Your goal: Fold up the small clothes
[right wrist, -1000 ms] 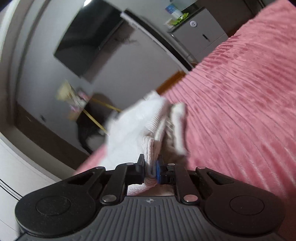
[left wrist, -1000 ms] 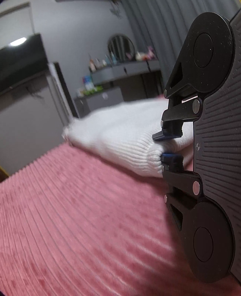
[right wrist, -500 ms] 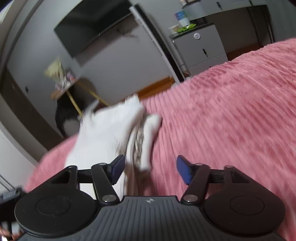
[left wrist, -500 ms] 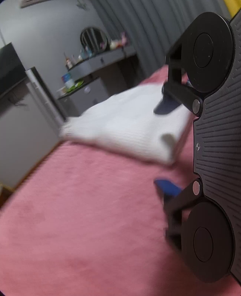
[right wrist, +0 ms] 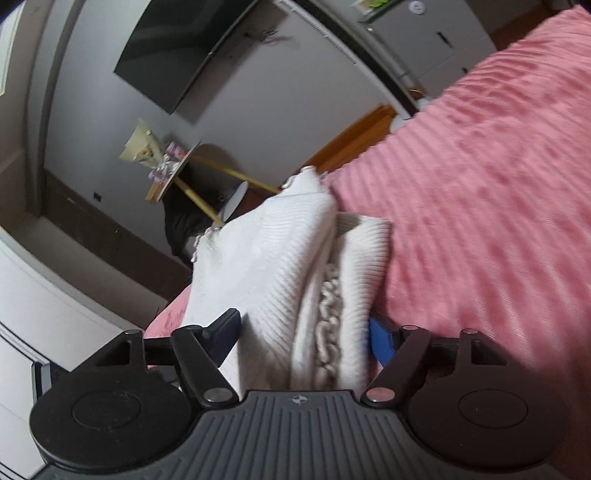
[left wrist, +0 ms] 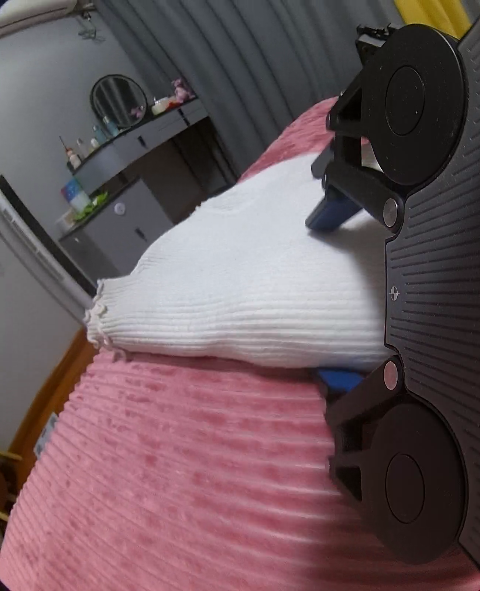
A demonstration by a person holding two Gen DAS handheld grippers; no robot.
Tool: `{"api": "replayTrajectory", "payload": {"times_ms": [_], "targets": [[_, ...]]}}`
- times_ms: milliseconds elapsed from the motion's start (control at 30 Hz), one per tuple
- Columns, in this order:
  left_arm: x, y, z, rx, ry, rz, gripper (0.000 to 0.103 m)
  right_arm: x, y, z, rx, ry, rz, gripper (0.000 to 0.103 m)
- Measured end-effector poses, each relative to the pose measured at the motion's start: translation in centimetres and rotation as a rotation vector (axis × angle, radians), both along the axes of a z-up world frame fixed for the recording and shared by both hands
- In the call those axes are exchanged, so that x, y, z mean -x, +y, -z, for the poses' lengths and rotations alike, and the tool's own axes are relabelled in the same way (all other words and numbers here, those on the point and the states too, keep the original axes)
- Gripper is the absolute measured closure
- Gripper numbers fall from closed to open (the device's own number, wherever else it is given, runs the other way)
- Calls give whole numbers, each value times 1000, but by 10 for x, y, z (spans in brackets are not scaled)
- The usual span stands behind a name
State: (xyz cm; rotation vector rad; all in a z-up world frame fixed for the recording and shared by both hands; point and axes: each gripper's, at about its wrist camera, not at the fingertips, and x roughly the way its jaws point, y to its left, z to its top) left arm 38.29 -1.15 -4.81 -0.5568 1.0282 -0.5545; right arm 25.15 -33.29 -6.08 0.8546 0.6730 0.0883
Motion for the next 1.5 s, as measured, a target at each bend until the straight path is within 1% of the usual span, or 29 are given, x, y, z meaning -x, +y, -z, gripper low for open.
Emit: {"api": "replayTrajectory", "payload": {"times_ms": [33,67,100,133,200,267,333,467,500,533,567,600,633,667,700,733,800,867,933,1000,1033,1067,1100,1133,1200,1267,1333,1400,1500], "targets": [[-2,0,3,9,10,-7,39,-5,1,2,-2,10,0,45],[-3,3,4,30,15,-15,45,-9,2,3,-2,20,6,54],[-4,6,5,54,26,-19,53,-12,3,5,-11,21,9,60],[-1,9,4,67,33,-28,58,-14,5,5,-19,22,14,61],[10,9,-9,45,-15,-24,60,-15,14,-5,32,29,13,66],[25,16,-28,17,-76,-9,60,-9,30,-24,82,-4,-9,66],[42,25,-47,5,-135,-19,60,-6,47,-41,117,-39,-52,66],[79,57,-67,-82,-207,-67,60,3,87,-58,175,-85,-157,66],[88,67,-66,-95,-206,-94,59,5,96,-59,179,-90,-181,66],[94,76,-62,-102,-196,-121,55,6,106,-57,178,-91,-208,66],[98,84,-56,-139,-169,-160,51,6,114,-55,181,-84,-229,65],[102,91,-49,-210,-130,-207,50,6,124,-50,198,-68,-245,60],[107,96,-45,-278,-101,-240,50,5,130,-44,216,-19,-250,56],[116,101,-45,-299,-106,-254,46,5,134,-39,235,51,-251,48],[127,108,-49,-275,-128,-267,39,10,136,-38,259,77,-235,42],[139,113,-54,-265,-142,-287,29,20,135,-44,275,61,-208,41],[158,116,-63,-266,-185,-318,25,38,136,-61,355,25,-158,40],[168,109,-65,-270,-203,-322,21,46,148,-78,479,-11,-123,44],[174,102,-62,-273,-190,-318,18,41,167,-91,565,-50,-154,54],[175,93,-58,-291,-171,-317,18,32,189,-99,616,-76,-217,69],[176,89,-56,-310,-173,-313,18,25,196,-100,642,-88,-245,72],[175,88,-56,-338,-178,-308,17,23,206,-98,688,-87,-265,81],[176,87,-52,-361,-176,-304,16,21,212,-96,735,-71,-283,83],[175,87,-47,-369,-165,-299,15,22,217,-90,785,-48,-301,83],[170,88,-34,-347,-134,-293,12,28,224,-76,857,-1,-328,84],[170,91,-28,-319,-135,-308,10,28,228,-65,905,-1,-337,85],[175,92,-31,-331,-143,-311,12,28,232,-62,937,-10,-343,85],[184,96,-42,-326,-158,-332,14,26,237,-68,943,5,-337,84],[195,105,-54,-340,-191,-410,15,46,237,-92,879,-12,-307,84]]}}
